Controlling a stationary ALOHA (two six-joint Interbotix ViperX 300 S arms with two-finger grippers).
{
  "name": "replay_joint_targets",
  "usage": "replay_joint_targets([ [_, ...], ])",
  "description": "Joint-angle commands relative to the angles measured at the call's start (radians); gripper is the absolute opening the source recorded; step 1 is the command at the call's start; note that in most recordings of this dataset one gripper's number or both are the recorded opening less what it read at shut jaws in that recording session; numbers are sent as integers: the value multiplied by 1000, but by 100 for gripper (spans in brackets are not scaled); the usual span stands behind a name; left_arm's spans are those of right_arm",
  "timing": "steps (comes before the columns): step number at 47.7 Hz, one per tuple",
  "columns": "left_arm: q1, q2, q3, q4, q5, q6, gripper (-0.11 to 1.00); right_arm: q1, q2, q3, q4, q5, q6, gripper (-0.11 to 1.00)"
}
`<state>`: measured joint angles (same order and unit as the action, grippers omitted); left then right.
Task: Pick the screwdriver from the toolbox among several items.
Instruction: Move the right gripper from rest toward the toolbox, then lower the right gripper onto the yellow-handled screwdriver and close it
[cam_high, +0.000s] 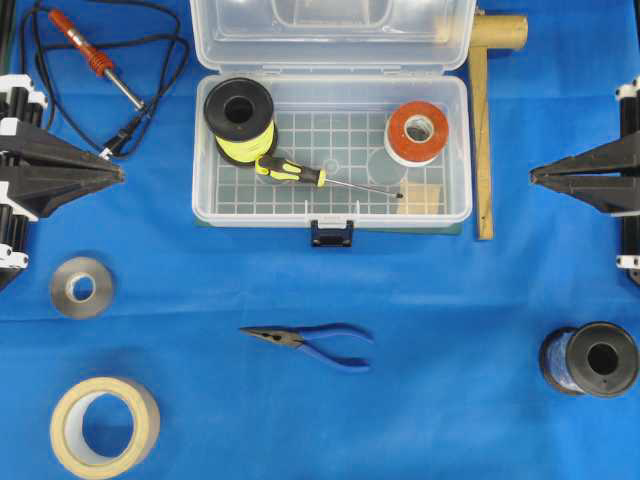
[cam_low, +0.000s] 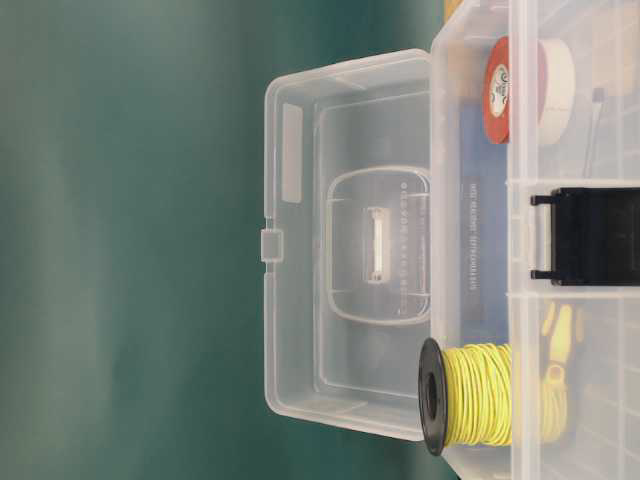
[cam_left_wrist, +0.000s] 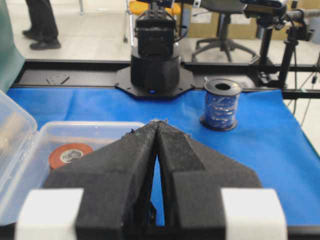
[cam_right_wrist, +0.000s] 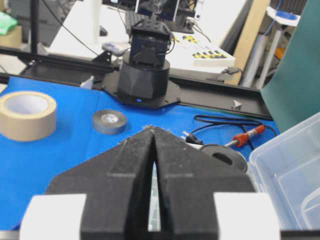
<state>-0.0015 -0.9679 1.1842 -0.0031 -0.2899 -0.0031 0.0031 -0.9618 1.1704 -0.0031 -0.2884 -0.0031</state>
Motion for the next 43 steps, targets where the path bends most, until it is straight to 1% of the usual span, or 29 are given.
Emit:
replay_joint_targets([
  [1,5,6,-28,-28,-17,8,0,-15,8,-20,0,-5,-3,0],
  [5,5,6,-28,-26,-17,9,0,-34,51,-61,0,29,11,0],
  [9,5,8,-28,-26,-17,9,0,-58,109,-124,5,87,14,0],
  [18,11,11,-28,-28,-17,9,0,-121,282,-310,9,270,51,0],
  [23,18,15,-26,-28,-12,2,0,-147,397,-423,11,373,89,0],
  [31,20,20,-25,-29,-5,6,0,-190,580,-574,9,508,164,1],
  [33,20,20,-26,-28,-6,9,0,-201,629,-612,9,541,186,5],
  [34,21,18,-26,-28,-8,11,0,-209,652,-634,9,558,196,9],
  [38,25,17,-26,-28,-11,11,0,-222,756,-727,8,661,233,29],
  [43,31,15,-26,-29,-11,11,0,-232,867,-819,5,765,249,59],
])
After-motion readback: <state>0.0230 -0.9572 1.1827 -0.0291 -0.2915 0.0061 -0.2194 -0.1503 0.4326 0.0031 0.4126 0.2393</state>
